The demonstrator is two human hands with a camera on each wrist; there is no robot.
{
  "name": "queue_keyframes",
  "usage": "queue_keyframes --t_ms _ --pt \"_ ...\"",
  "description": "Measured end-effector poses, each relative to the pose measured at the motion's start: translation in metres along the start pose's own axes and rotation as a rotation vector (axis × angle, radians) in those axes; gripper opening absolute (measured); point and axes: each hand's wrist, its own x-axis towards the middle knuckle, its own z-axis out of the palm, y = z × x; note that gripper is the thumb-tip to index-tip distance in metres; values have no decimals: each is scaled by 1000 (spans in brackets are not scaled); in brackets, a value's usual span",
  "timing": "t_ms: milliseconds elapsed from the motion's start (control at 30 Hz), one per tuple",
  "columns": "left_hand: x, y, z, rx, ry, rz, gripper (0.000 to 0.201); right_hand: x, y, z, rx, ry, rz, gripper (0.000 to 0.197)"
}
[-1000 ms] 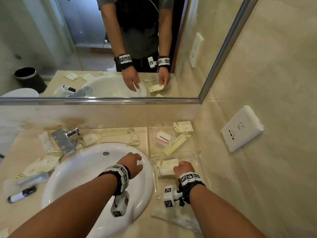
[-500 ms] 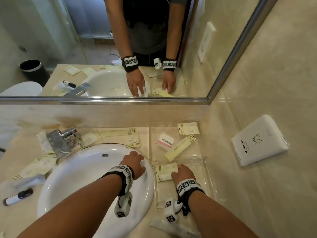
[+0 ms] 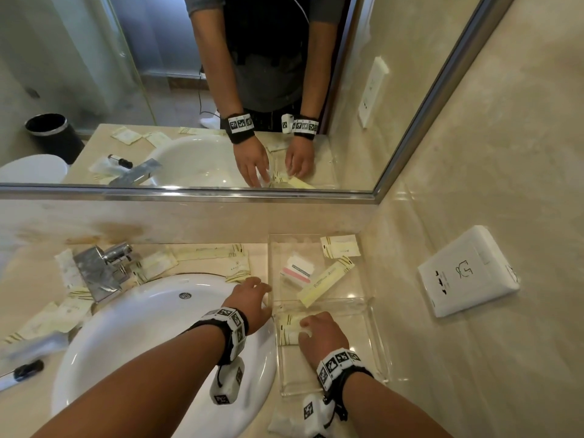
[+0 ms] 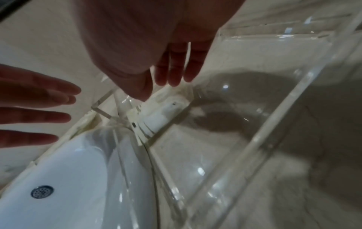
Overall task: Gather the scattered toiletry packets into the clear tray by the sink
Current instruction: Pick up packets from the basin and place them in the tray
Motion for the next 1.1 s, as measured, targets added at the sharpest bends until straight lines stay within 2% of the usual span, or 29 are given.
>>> queue_keyframes --t_ms 100,200,433,667,800,1033,1100 --pt "9 9 -8 -11 81 53 47 4 -9 -19 96 123 -35 24" --pt "27 25 -21 25 118 107 45 19 -20 -51 186 241 -10 22" --pt "73 59 -44 173 71 178 52 74 -9 -105 223 348 219 45" --pt "96 72 -33 283 -33 258 66 119 1 -126 112 237 342 65" --pt "107 69 -28 284 -41 256 72 137 4 -124 48 182 379 74" --pt "121 60 -26 293 -43 244 79 159 -1 -121 -6 160 450 75" --pt "123 61 -28 307 -48 227 74 162 -3 -123 2 155 464 76"
